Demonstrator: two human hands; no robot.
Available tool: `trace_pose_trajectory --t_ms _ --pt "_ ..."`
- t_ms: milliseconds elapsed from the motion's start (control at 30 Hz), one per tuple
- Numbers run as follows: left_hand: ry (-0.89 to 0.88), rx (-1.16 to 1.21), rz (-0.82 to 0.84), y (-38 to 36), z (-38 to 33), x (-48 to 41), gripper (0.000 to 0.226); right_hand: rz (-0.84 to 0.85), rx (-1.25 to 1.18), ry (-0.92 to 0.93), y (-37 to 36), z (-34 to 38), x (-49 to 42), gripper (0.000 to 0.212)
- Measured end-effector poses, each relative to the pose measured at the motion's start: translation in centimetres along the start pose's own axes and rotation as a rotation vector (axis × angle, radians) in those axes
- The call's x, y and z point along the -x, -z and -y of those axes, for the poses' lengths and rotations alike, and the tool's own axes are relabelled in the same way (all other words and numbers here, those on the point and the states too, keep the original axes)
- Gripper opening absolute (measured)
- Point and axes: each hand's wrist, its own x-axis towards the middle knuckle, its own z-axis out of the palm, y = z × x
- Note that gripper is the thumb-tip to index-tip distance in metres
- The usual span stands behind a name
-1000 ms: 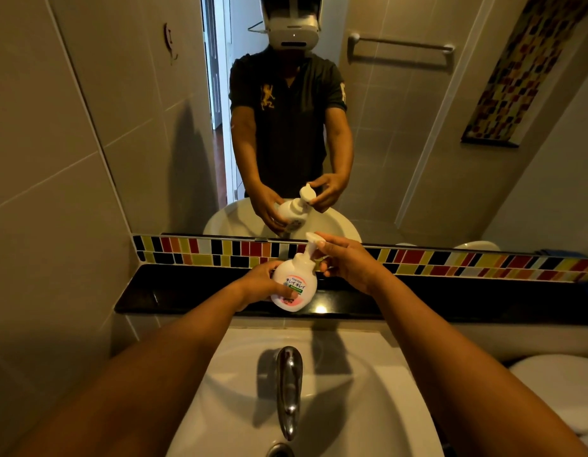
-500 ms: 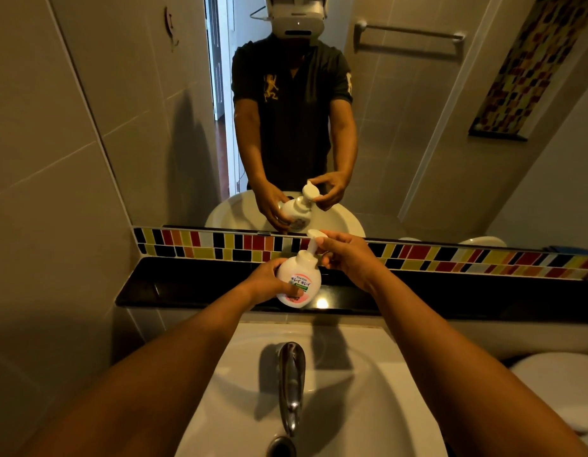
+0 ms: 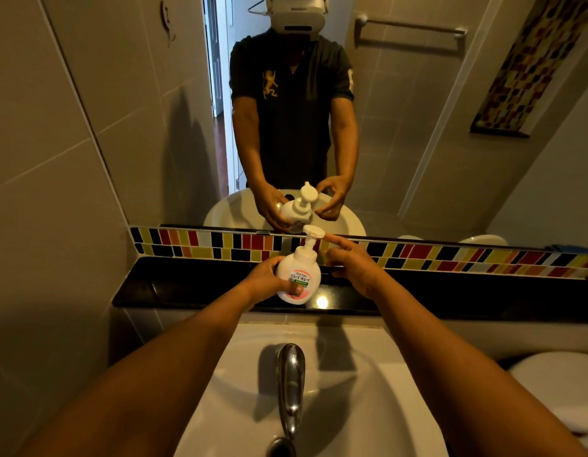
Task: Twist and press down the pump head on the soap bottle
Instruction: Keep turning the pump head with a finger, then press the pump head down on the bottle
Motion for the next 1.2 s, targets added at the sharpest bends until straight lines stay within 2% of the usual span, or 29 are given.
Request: trace_pose_trajectory --t_ms 167,300,567,833,1200 --pt "0.012 0.025 -0.02 0.1 0.4 -0.7 0.067 0.072 0.156 -0.083 0.0 -1.9 0.0 0.056" --pt "0.013 0.034 -0.033 0.0 0.6 -1.1 0.073 0.128 0.279 -0.101 -0.6 -3.7 -0.6 0.057" --pt "-0.002 0.077 -0.02 -0.4 1.2 -1.8 0.074 0.048 0.224 -0.056 -2.0 -5.4 -1.5 0.059" --pt "-0.016 0.043 0.092 0.6 1.0 -2.7 0.066 0.016 0.227 -0.038 -1.8 -5.4 -2.5 0.059" --pt "-0.032 0.059 0.064 1.1 1.7 -3.6 0.07 -0.033 0.269 0.02 -2.2 -5.8 -3.3 0.061"
